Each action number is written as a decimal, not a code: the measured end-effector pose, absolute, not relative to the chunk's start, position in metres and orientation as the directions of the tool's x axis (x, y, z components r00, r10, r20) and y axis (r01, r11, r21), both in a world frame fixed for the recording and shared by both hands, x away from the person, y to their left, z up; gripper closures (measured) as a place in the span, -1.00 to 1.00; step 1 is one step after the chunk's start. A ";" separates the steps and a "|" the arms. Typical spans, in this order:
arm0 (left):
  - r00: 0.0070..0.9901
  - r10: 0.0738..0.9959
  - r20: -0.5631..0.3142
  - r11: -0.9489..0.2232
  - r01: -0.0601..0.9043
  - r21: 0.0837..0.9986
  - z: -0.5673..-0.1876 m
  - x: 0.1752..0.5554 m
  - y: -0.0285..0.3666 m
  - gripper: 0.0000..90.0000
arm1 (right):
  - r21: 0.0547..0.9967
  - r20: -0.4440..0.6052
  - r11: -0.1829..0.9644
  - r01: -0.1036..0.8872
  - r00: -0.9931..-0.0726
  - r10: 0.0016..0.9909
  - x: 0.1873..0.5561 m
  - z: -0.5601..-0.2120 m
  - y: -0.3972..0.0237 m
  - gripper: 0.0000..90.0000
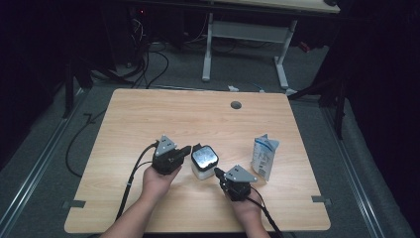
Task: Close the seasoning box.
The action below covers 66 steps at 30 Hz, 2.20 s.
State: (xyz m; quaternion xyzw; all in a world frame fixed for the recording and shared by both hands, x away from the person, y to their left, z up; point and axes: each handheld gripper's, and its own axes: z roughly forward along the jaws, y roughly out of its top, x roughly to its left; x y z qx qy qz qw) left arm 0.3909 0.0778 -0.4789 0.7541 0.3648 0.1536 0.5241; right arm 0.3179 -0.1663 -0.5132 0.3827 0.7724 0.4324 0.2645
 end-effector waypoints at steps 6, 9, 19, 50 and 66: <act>0.685 0.713 -0.150 -0.184 0.390 0.902 -0.479 0.391 0.079 0.97 | 0.870 -0.076 0.329 0.367 -0.561 0.825 0.318 -0.513 -0.169 0.98; 0.682 0.716 -0.149 -0.184 0.391 0.902 -0.480 0.390 0.081 0.95 | 0.871 -0.074 0.326 0.368 -0.557 0.827 0.318 -0.513 -0.171 0.97; 0.664 0.735 -0.135 -0.202 0.405 0.892 -0.495 0.383 0.099 0.96 | 0.871 -0.069 0.317 0.375 -0.545 0.836 0.319 -0.514 -0.177 0.97; 0.527 0.847 -0.075 -0.219 0.474 0.853 -0.525 0.362 0.190 0.46 | 0.837 -0.085 0.321 0.443 -0.474 0.876 0.356 -0.520 -0.180 0.99; 0.513 0.854 -0.085 -0.196 0.469 0.861 -0.524 0.363 0.194 0.46 | 0.835 -0.080 0.333 0.438 -0.502 0.861 0.357 -0.520 -0.168 0.99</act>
